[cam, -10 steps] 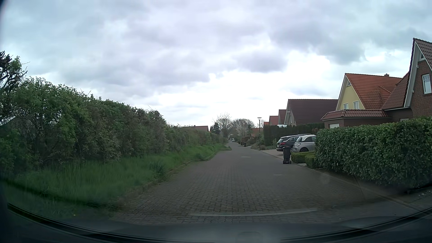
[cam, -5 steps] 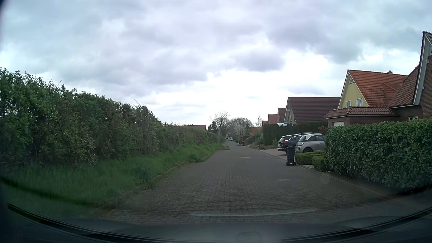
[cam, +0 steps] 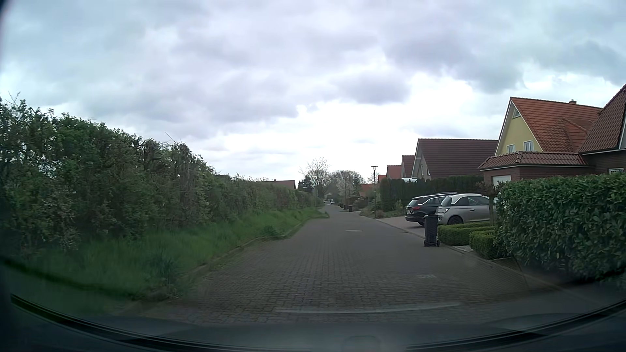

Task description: Follow the waypoints while adhering to traffic rules and regulations

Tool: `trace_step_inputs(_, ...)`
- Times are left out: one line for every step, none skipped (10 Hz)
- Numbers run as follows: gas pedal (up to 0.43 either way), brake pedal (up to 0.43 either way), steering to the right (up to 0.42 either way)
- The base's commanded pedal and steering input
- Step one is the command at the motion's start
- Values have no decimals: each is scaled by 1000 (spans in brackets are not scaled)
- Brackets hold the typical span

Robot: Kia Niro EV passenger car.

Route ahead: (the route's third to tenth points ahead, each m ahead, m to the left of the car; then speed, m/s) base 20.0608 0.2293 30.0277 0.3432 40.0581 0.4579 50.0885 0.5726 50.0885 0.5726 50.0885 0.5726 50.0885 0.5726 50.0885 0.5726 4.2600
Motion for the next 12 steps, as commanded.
trace_step_inputs(209,0,17)
trace_step_inputs(209,0,16)
trace_step_inputs(189,0,13)
trace_step_inputs(189,6,13)
trace_step_inputs(189,6,12)
trace_step_inputs(169,0,11)
trace_step_inputs(169,6,9)
trace_step_inputs(169,0,9)
trace_step_inputs(157,0,9)
trace_step_inputs(157,0,9)
trace_step_inputs(157,0,10)
trace_step_inputs(157,0,15)
